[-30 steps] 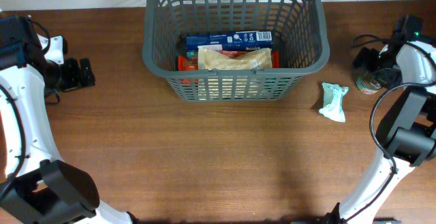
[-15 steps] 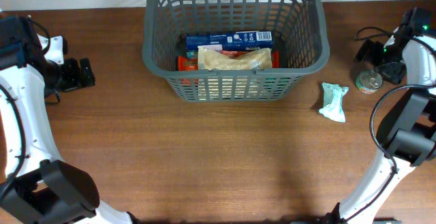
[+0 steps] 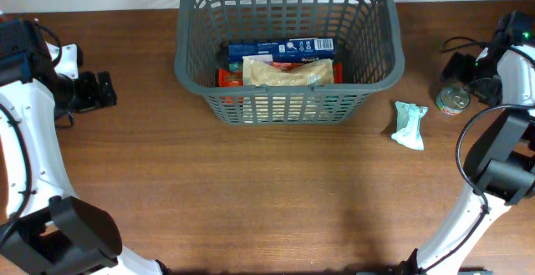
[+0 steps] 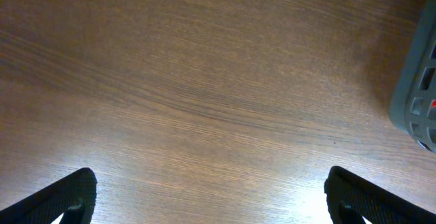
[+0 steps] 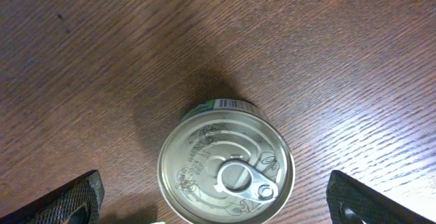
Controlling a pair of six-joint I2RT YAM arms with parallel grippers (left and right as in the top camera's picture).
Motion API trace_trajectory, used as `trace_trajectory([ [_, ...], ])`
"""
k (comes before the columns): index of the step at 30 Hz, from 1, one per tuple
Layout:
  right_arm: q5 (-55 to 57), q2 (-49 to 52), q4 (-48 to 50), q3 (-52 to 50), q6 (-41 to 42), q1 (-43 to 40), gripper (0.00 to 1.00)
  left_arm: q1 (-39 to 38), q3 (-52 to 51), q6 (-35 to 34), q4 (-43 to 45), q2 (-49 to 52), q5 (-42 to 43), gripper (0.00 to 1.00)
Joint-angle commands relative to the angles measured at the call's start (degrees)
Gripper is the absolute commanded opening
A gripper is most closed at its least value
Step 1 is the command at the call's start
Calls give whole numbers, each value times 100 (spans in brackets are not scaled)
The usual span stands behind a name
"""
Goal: Pack container
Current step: 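Move the right gripper to the round tin can and grasp it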
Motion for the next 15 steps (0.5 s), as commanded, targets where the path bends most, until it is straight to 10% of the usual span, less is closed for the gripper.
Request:
trace_trajectory([
  [1, 181, 0, 26, -168, -59, -13, 99, 24, -31, -52, -4, -105, 63, 99],
  [15, 160, 105, 498, -505, -28, -11, 99, 24, -31, -52, -4, -105, 63, 99],
])
